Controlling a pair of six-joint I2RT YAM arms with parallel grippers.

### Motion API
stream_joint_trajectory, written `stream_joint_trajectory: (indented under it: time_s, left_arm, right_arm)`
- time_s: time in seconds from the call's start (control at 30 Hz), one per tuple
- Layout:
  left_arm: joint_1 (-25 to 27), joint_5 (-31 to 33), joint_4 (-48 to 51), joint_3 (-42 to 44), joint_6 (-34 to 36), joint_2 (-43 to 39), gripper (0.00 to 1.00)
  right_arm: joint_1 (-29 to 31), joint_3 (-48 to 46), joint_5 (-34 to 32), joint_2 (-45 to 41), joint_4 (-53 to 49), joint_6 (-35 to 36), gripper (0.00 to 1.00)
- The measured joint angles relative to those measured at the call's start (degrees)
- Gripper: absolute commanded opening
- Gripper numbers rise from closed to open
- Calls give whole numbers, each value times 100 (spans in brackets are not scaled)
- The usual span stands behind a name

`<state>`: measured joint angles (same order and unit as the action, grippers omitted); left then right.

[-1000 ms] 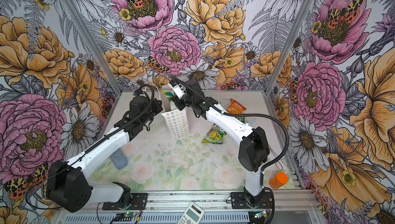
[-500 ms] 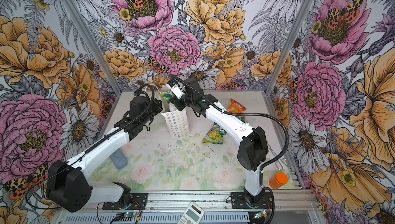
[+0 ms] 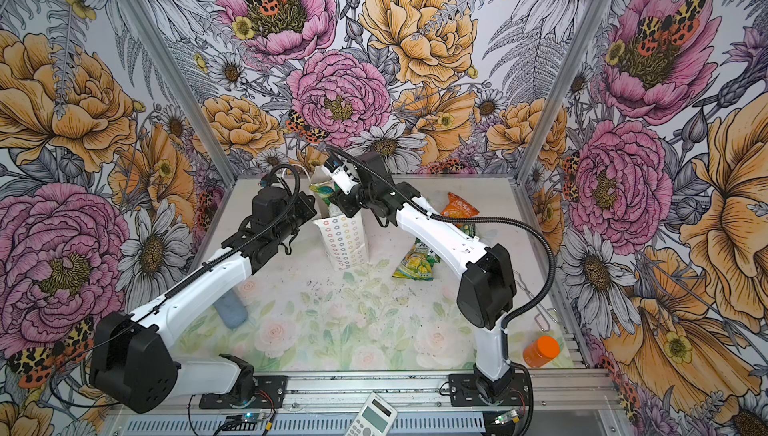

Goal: Place the snacks into the paper bag
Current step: 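Lower the green packet into the bag opening with the right gripper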

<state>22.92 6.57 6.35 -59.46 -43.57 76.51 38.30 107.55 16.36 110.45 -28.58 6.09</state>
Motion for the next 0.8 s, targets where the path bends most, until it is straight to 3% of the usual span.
stream_joint_trajectory:
  time_s: [0.8]
  left_arm:
    - [0, 2, 2, 0, 0, 0, 0]
  right_arm:
    - [-2, 221, -68, 83, -76, 7, 58]
